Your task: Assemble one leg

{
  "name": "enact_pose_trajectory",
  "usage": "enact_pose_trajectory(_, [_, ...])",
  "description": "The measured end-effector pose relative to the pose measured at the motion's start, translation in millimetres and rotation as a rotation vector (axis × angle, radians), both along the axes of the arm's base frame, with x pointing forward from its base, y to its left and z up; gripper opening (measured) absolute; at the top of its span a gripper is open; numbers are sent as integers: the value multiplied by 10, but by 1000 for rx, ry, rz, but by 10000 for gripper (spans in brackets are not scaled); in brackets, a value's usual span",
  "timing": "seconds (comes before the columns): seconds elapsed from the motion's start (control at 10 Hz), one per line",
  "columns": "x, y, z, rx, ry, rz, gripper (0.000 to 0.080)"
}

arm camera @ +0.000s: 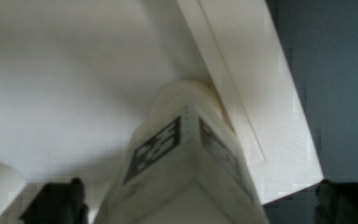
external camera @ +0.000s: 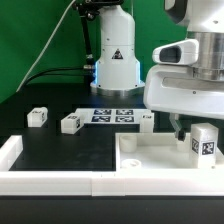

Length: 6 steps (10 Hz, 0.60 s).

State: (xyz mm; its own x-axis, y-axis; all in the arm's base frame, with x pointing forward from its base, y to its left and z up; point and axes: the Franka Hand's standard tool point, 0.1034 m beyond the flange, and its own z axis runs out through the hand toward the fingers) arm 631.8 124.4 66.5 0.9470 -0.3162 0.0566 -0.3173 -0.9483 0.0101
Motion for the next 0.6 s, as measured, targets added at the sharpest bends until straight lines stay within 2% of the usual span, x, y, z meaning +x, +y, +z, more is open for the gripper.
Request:
enact_pose_trajectory(0.3, [29,-76,29,-46,18,352,649])
enact_pose_trajectory(0.4, [30,-83,29,-50,20,394,649])
enact_pose_trajectory(0.6, [31,-83,27,-49,19,382,399])
